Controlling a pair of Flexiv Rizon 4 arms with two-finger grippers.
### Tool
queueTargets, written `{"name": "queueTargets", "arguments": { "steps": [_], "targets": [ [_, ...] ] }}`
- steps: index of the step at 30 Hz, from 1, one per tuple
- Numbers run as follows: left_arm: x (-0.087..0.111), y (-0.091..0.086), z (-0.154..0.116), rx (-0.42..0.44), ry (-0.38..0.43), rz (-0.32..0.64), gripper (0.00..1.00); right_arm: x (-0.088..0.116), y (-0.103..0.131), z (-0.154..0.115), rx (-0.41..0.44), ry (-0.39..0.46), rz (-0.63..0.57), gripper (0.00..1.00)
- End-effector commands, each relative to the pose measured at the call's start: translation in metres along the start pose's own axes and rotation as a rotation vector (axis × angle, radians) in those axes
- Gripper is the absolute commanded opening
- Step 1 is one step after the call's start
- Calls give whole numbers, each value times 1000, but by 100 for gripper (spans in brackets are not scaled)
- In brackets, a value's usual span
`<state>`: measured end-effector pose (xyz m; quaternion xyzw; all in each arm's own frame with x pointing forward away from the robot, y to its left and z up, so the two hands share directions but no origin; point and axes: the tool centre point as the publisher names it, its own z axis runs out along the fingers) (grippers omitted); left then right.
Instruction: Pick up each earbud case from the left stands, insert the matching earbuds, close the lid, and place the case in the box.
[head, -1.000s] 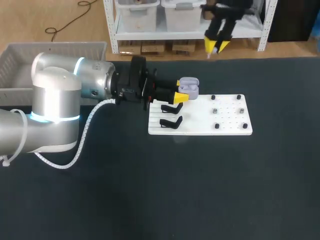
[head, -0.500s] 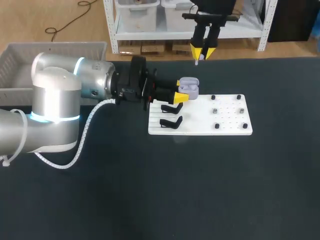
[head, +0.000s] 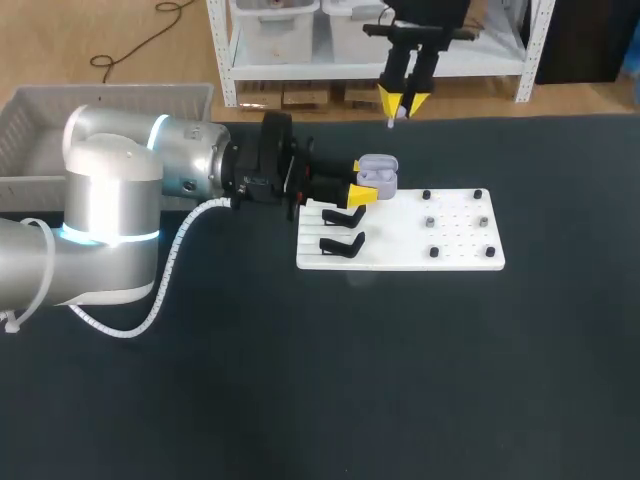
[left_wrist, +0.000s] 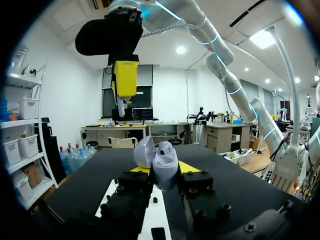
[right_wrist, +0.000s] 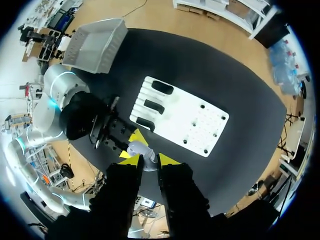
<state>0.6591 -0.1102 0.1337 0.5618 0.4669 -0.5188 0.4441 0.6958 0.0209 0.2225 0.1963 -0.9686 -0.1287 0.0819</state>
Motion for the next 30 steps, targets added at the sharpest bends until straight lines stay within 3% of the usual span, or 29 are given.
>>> {"name": "queueTargets", "arguments": {
  "steps": [1, 11, 15, 21, 30],
  "targets": [
    [0, -1, 0, -3, 1, 1, 0, 21, 8, -8, 13, -34, -19, 0],
    [0, -1, 0, -3, 1, 1, 0, 52, 37, -8, 32, -41, -67, 0],
    [0, -1, 0, -3, 1, 1, 0, 58, 46, -1, 53, -86, -49, 0],
    [0, -1, 0, -3, 1, 1, 0, 60, 48, 9, 39, -206, 14, 0],
    [0, -1, 0, -3, 1, 1, 0, 46, 51, 19, 23, -199, 1, 0]
  ]
}}
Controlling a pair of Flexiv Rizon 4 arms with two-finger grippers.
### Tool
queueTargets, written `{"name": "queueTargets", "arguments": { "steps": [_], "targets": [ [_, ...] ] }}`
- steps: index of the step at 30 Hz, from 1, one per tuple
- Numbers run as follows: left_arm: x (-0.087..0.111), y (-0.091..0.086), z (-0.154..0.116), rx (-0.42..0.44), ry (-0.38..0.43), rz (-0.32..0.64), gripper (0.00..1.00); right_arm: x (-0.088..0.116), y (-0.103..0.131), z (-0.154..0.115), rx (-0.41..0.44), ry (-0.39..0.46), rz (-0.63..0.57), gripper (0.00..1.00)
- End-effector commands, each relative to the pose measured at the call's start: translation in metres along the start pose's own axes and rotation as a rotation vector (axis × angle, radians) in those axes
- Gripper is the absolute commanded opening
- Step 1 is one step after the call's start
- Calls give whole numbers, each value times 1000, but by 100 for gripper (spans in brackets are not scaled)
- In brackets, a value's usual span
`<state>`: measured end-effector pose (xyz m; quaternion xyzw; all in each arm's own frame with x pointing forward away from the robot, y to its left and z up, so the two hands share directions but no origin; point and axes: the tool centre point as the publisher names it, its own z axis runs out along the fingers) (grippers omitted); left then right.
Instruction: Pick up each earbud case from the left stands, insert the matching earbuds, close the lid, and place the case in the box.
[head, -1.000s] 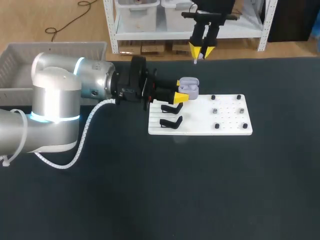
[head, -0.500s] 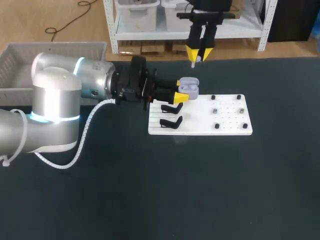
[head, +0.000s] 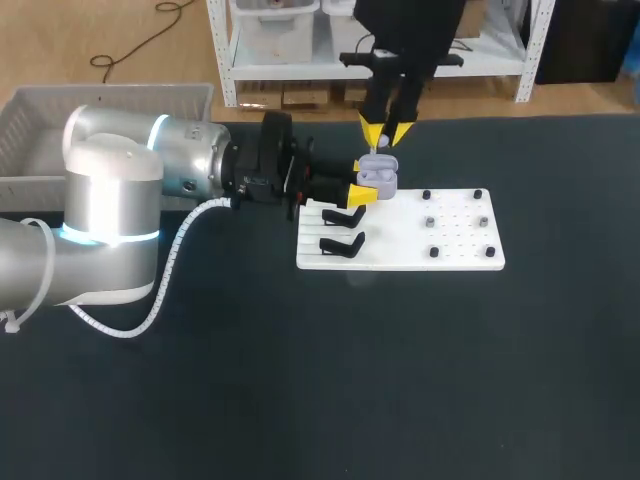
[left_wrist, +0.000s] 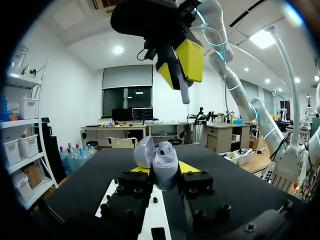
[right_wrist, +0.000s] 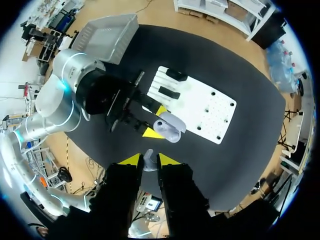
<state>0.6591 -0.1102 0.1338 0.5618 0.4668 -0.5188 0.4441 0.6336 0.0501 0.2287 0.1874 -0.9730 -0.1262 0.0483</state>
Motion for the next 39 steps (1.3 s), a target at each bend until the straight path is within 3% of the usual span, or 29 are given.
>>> {"name": "queueTargets", "arguments": {
  "steps": [1, 12, 22, 39],
  "targets": [
    [0, -1, 0, -3, 1, 1, 0, -2, 3, 7, 9, -125, -19, 0],
    [0, -1, 0, -3, 1, 1, 0, -11, 10, 24, 38, -60, -75, 0],
    [0, -1, 0, -3, 1, 1, 0, -10, -4, 31, 44, -42, -62, 0],
    [0, -1, 0, -3, 1, 1, 0, -15, -8, 43, 43, -12, -81, 0]
  ]
}}
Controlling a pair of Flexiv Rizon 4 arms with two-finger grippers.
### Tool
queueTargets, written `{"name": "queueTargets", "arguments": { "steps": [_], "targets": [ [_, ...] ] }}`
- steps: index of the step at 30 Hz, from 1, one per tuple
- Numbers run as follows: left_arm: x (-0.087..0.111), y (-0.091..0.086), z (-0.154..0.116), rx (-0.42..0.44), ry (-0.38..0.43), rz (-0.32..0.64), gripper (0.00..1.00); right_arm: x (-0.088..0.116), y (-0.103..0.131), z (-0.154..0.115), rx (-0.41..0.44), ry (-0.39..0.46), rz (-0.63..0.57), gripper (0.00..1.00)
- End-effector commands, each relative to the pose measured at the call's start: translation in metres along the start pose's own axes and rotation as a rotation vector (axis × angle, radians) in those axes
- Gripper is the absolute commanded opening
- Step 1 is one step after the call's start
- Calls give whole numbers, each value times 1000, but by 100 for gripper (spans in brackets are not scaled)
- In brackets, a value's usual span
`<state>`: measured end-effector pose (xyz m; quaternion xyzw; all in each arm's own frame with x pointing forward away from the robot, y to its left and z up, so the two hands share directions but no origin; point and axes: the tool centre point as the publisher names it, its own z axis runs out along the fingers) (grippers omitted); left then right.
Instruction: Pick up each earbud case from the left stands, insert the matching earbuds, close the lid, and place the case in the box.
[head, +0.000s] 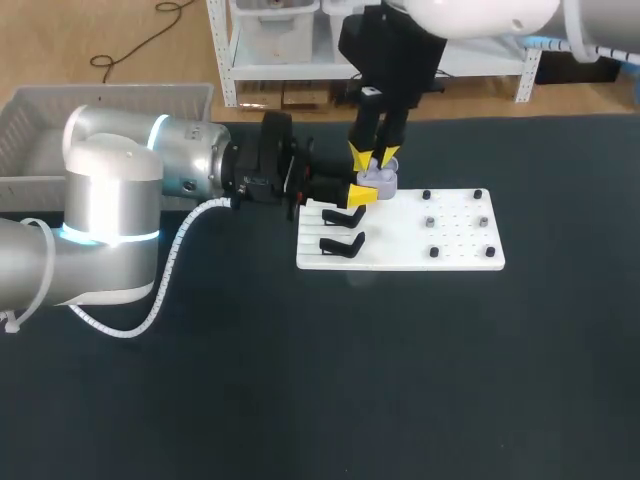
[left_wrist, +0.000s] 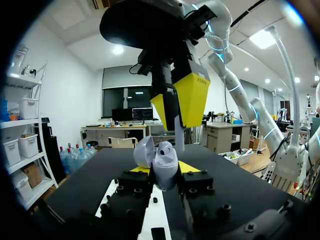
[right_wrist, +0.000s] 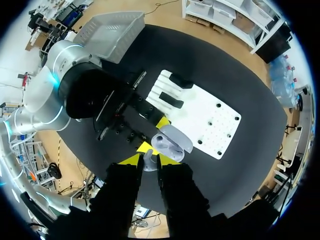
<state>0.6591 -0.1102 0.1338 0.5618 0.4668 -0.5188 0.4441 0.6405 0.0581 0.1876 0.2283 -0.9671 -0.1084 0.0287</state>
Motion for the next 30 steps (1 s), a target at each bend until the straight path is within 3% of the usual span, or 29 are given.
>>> {"name": "queueTargets", "arguments": {
  "steps": [1, 30],
  "targets": [
    [0, -1, 0, -3, 1, 1, 0, -4, -3, 3, -2, 10, 5, 0],
    [0, -1, 0, -3, 1, 1, 0, -13, -12, 14, -2, 33, 29, 0]
  ]
}}
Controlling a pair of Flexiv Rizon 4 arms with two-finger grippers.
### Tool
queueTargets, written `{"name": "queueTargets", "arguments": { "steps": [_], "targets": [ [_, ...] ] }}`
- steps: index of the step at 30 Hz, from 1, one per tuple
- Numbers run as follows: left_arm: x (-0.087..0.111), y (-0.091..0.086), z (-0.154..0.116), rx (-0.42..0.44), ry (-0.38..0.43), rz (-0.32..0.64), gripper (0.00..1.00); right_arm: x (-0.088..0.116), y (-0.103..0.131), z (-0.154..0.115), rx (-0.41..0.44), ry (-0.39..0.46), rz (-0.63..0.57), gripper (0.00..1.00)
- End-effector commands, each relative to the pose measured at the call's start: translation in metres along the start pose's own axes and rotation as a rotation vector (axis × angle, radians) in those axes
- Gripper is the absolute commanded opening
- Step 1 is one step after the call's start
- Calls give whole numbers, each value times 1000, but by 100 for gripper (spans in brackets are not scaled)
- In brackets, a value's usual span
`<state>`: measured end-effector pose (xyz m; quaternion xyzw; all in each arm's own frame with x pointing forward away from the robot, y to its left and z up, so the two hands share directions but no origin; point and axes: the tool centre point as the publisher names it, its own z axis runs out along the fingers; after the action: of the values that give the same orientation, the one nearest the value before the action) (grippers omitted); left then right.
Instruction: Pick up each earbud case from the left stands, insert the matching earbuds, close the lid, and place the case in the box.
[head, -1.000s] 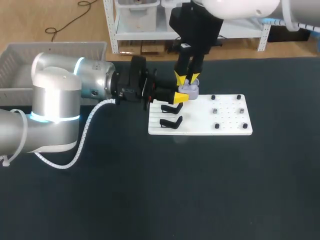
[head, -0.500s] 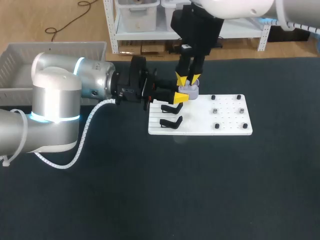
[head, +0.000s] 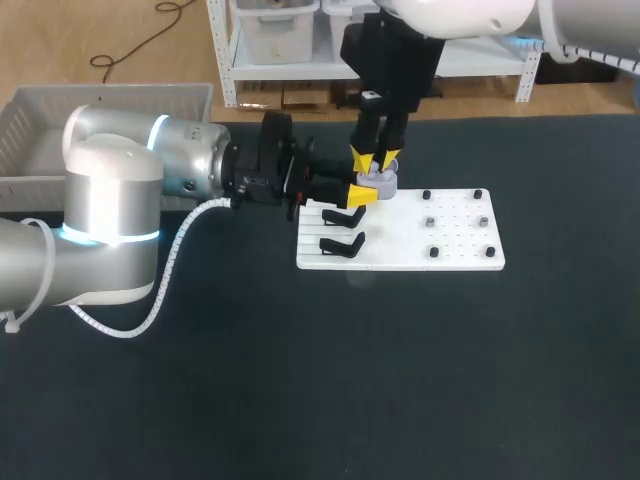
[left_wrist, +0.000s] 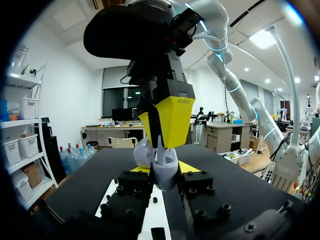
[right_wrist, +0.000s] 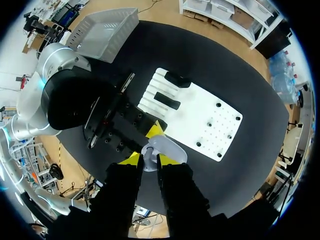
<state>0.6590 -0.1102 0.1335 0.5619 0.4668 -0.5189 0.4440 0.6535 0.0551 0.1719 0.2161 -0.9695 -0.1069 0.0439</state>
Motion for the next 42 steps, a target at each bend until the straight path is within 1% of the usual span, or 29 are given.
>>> {"name": "queueTargets", "arguments": {
  "steps": [1, 7, 8, 9, 10, 13, 20, 22, 28, 34, 38, 42],
  "targets": [
    [0, -1, 0, -4, 1, 1, 0, -3, 0, 1, 2, 7, 1, 0],
    [0, -1, 0, -4, 1, 1, 0, -4, 0, 2, 6, 19, 3, 0],
    [0, -1, 0, -4, 1, 1, 0, -4, 0, 2, 5, 23, 4, 18],
    [0, -1, 0, -4, 1, 1, 0, -3, 1, 2, 5, 25, 5, 50],
    [0, -1, 0, -4, 1, 1, 0, -2, 1, 1, 5, 27, 4, 100],
    [0, -1, 0, -4, 1, 1, 0, 4, 4, -5, 8, 27, 0, 100],
    [0, -1, 0, -4, 1, 1, 0, 25, 18, -27, 8, 31, -36, 100],
    [0, -1, 0, -4, 1, 1, 0, 26, 16, -33, 0, 14, -21, 100],
    [0, -1, 0, -4, 1, 1, 0, 11, -17, -43, -8, -52, 182, 100],
    [0, -1, 0, -4, 1, 1, 0, -7, -55, -39, -17, -64, 357, 100],
    [0, -1, 0, -4, 1, 1, 0, -17, -74, -33, -16, -45, 421, 100],
    [0, -1, 0, -4, 1, 1, 0, -22, -89, -25, -22, -13, 451, 100]
  ]
}}
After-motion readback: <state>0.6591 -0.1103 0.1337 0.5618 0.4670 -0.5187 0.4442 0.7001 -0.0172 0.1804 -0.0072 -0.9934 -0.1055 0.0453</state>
